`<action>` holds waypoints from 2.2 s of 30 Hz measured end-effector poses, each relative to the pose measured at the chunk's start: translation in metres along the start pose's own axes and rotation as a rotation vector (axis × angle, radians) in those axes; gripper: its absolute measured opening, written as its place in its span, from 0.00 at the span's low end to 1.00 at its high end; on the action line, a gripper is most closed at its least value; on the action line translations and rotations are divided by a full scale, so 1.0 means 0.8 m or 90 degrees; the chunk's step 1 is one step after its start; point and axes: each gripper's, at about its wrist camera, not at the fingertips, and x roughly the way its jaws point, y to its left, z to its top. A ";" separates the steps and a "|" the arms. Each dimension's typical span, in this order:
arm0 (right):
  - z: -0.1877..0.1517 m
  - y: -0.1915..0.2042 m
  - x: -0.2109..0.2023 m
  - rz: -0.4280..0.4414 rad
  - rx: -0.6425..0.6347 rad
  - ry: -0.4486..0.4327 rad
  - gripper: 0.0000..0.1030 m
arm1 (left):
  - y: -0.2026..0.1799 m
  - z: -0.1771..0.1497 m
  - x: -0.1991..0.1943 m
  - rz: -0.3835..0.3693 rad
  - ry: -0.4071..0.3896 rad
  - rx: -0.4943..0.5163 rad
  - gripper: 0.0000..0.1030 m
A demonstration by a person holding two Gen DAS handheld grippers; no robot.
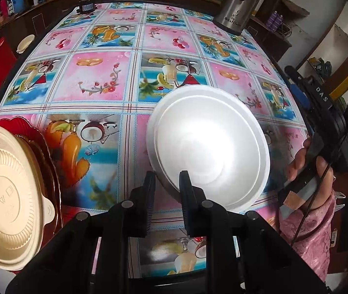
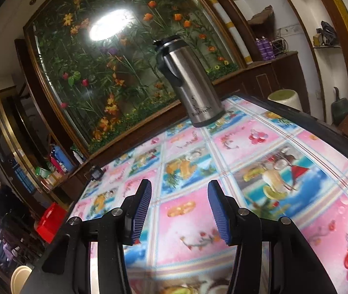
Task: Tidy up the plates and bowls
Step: 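Grasp the white bowl rim with the left gripper and lift it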
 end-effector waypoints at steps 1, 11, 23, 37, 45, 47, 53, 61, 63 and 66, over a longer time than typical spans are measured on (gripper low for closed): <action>-0.001 -0.004 -0.002 -0.004 0.004 0.000 0.49 | 0.002 -0.001 0.000 -0.001 0.000 -0.002 0.17; -0.005 -0.003 -0.004 -0.016 -0.010 0.002 0.49 | 0.012 -0.006 -0.007 0.001 -0.011 -0.020 0.17; -0.003 -0.007 -0.002 -0.012 -0.006 0.002 0.49 | 0.015 -0.005 -0.010 0.004 -0.017 -0.022 0.17; -0.014 0.059 -0.049 0.074 -0.112 0.108 0.51 | 0.015 -0.003 -0.004 -0.002 -0.015 -0.022 0.17; -0.009 0.073 -0.078 0.078 -0.129 0.107 0.55 | 0.017 -0.001 -0.004 -0.007 -0.009 -0.017 0.22; -0.008 0.074 -0.077 0.073 -0.133 0.111 0.55 | 0.020 0.000 -0.007 -0.003 -0.014 -0.018 0.29; -0.010 0.078 -0.069 0.063 -0.140 0.138 0.55 | 0.025 0.004 -0.011 0.009 -0.028 -0.026 0.31; -0.012 0.076 -0.061 0.056 -0.138 0.170 0.56 | 0.029 0.008 -0.007 0.014 -0.026 -0.032 0.34; -0.009 0.074 -0.062 0.061 -0.136 0.174 0.55 | 0.027 0.010 -0.007 0.016 -0.027 -0.030 0.34; -0.005 0.068 -0.062 0.064 -0.124 0.187 0.56 | 0.027 0.011 -0.008 0.014 -0.031 -0.029 0.34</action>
